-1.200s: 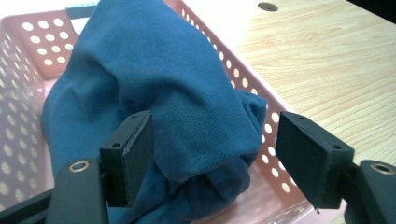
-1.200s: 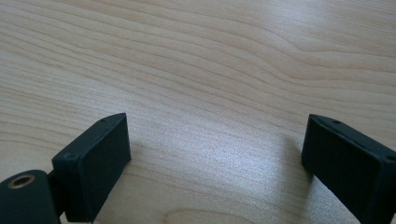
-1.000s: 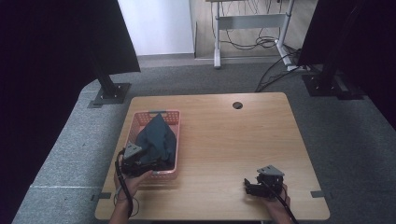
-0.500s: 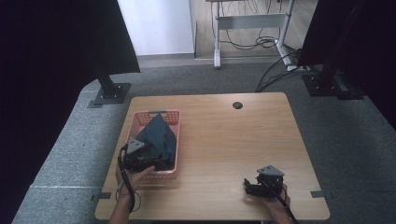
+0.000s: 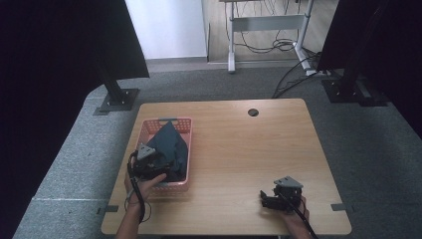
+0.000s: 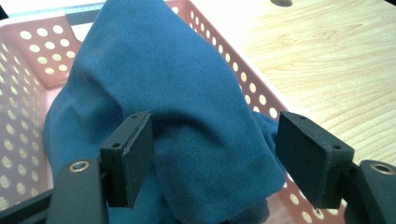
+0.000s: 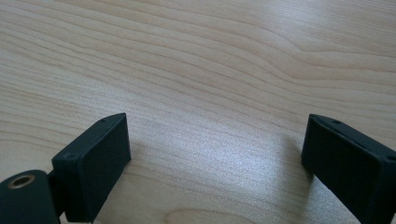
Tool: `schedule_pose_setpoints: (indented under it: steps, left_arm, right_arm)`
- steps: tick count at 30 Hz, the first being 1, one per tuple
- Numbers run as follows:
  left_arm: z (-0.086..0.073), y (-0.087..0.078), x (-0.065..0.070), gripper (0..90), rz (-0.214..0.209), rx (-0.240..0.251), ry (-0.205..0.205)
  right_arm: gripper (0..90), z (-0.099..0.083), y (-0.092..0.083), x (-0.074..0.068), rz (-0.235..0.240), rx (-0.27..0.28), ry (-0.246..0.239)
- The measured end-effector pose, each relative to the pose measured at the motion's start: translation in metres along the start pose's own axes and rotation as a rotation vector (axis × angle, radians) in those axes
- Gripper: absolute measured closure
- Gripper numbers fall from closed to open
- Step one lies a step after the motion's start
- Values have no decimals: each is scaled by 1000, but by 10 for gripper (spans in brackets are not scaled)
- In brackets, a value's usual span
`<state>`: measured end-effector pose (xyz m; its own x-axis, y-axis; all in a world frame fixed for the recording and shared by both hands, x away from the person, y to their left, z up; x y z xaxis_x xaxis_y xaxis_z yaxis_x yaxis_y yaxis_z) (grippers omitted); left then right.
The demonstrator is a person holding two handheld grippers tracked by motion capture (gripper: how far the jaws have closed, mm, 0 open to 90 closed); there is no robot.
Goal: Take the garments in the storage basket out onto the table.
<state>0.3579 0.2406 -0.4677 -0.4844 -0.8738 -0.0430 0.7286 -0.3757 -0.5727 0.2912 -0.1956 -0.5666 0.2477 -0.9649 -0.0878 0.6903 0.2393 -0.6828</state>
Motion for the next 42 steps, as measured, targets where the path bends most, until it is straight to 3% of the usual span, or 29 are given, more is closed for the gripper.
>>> schedule_pose_setpoints:
  steps: [25, 42]
  left_arm:
    - [7, 9, -6, 271, 11, -23, -8]
    - [17, 22, -2, 256, 22, -51, 2]
  right_arm:
    - [72, 0, 0, 0, -1, 0, 1]
    - [71, 0, 0, 0, -1, -1, 1]
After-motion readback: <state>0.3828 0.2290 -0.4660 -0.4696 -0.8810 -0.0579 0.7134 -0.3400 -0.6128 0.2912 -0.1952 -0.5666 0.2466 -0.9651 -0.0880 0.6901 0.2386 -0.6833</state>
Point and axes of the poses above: each handheld gripper's, and its own axes: y roughly forward along the jaws, z roughly out of its top, x roughly to its right, the point moved 1 cm from there along y, roughly forward along the jaws, and after that the axes turned 6 degrees about y, right-handed, at the moved point
